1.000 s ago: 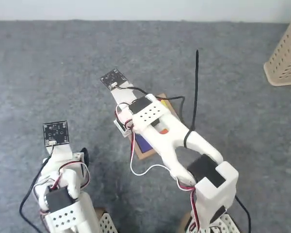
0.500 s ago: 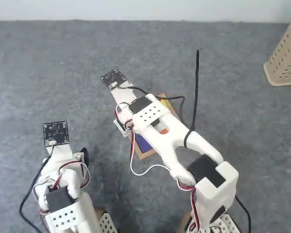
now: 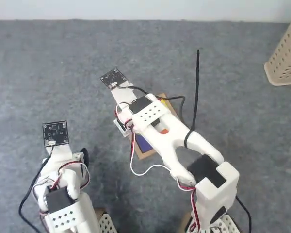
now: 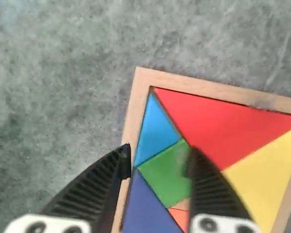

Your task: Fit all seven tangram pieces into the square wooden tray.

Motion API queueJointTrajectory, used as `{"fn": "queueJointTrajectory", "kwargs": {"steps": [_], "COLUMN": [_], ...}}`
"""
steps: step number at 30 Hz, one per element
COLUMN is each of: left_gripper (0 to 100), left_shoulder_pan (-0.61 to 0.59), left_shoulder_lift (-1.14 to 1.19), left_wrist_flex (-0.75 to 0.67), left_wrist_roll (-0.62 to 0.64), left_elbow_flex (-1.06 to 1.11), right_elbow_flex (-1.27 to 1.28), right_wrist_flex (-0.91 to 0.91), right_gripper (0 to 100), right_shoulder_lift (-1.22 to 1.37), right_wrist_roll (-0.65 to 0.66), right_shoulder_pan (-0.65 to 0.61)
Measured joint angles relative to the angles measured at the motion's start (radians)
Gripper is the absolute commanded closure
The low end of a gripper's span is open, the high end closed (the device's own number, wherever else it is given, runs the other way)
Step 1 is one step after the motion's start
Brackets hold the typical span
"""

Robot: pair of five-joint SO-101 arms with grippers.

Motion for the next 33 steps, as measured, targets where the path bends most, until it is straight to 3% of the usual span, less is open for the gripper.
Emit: {"fn": "queueJointTrajectory", "kwargs": {"steps": [7, 14, 19, 28, 33], "left_gripper": [77, 77, 77, 77, 77], "left_shoulder_pan": [0.0, 0.0, 0.0, 0.0, 0.0], "left_shoulder_lift": [0.0, 0.0, 0.0, 0.0, 0.0], "left_wrist_flex": [0.0, 0.0, 0.0, 0.0, 0.0], "left_wrist_roll": [0.0, 0.0, 0.0, 0.0, 0.0], "left_elbow_flex": [0.0, 0.0, 0.0, 0.0, 0.0], "right_elbow_flex": [0.074, 0.451, 0.824, 1.229, 1.247], "right_wrist_flex": [0.021, -0.123, -0.374, -1.088, -1.186], "right_gripper": [99.2, 98.9, 98.8, 98.8, 99.1], "right_shoulder_lift": [-0.21, -0.566, -0.795, -0.902, -0.902], "right_wrist_roll": [0.037, 0.037, 0.037, 0.037, 0.037], "right_shoulder_pan": [0.101, 0.109, 0.153, 0.333, 0.339]}}
